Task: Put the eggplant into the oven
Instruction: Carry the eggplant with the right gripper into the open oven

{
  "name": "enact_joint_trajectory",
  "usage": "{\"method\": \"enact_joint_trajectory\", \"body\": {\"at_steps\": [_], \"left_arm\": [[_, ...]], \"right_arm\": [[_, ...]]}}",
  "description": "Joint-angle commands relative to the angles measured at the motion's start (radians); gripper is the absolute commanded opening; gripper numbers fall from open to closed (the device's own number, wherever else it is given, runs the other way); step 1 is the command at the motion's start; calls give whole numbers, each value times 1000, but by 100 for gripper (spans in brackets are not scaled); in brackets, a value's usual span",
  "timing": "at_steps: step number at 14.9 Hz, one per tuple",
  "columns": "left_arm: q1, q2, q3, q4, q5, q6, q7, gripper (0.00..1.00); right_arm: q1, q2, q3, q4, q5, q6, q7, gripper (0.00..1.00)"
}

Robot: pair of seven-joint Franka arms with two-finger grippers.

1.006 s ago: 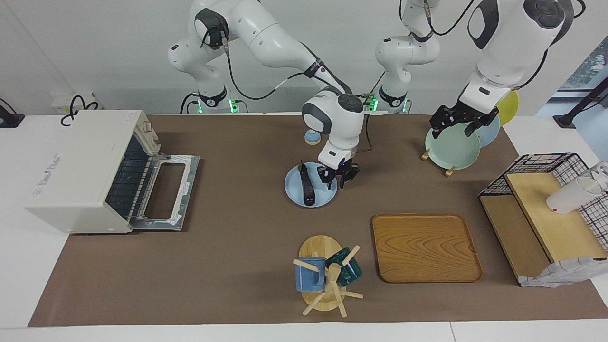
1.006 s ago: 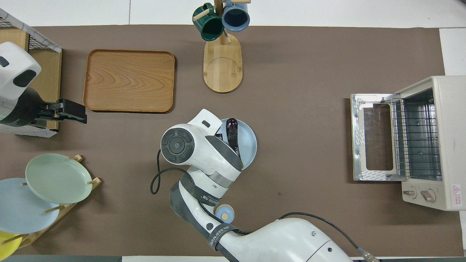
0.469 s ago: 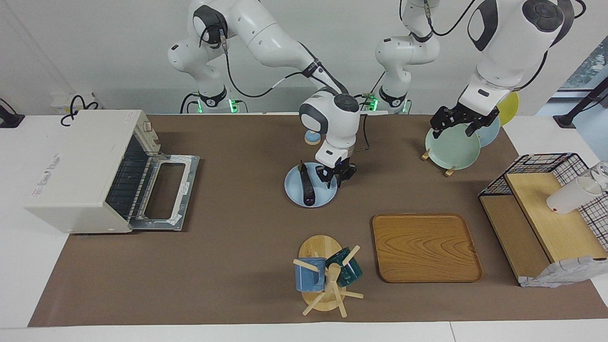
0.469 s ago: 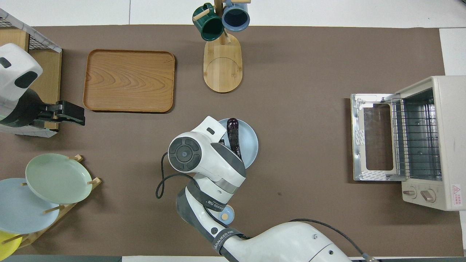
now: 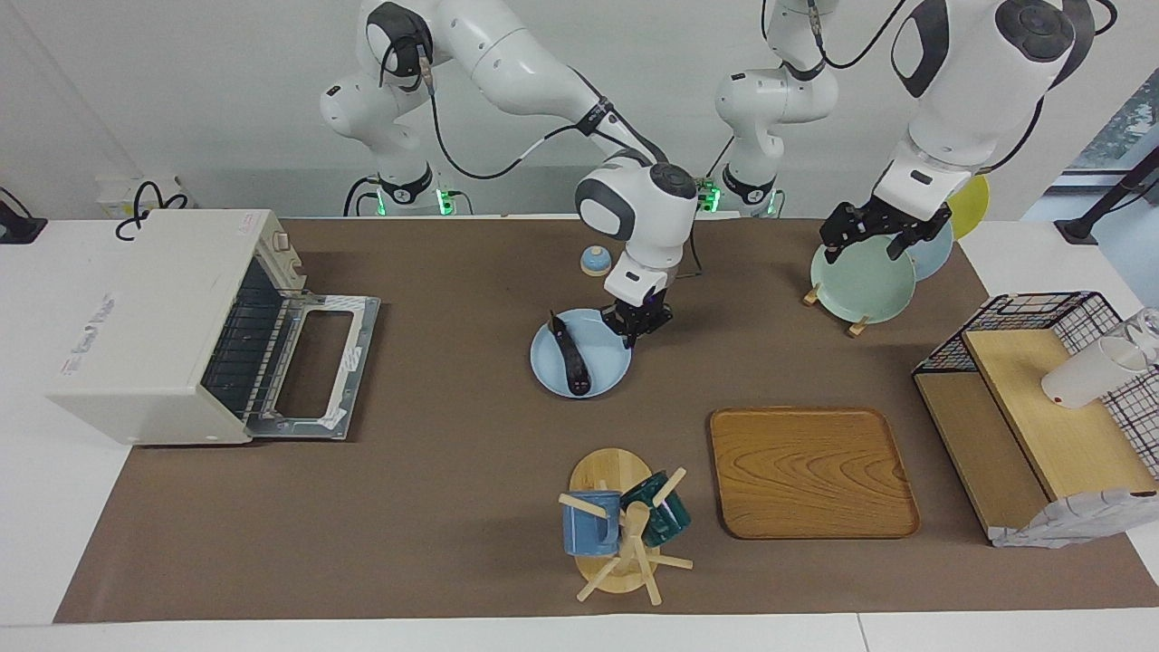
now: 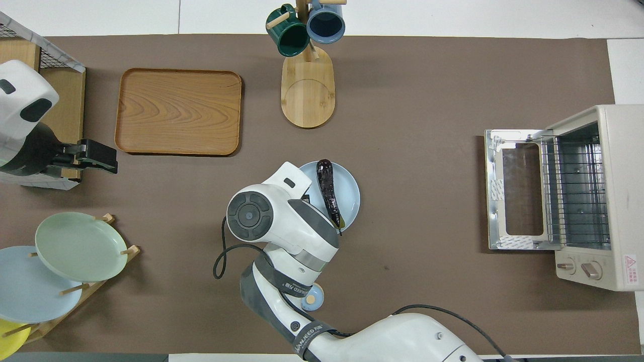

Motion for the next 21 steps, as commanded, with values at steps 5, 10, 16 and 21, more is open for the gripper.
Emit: {"method": "enact_joint_trajectory", "body": {"at_steps": [5, 10, 16, 21], "left_arm": [[6, -2, 0, 12, 15, -20, 5, 100], [5, -5, 0, 8, 15, -29, 5, 100], [5, -6, -4, 3, -17, -64, 5, 100], [6, -6, -2, 3, -29, -57, 7, 100]], "right_arm": [[-140, -205, -2, -105, -63, -220, -94, 0], [-394, -458, 1, -381, -63, -206, -373, 0], [-603, -518, 1, -457, -60, -185, -565, 0], [-761, -549, 1, -587, -57, -18, -738, 0]]}}
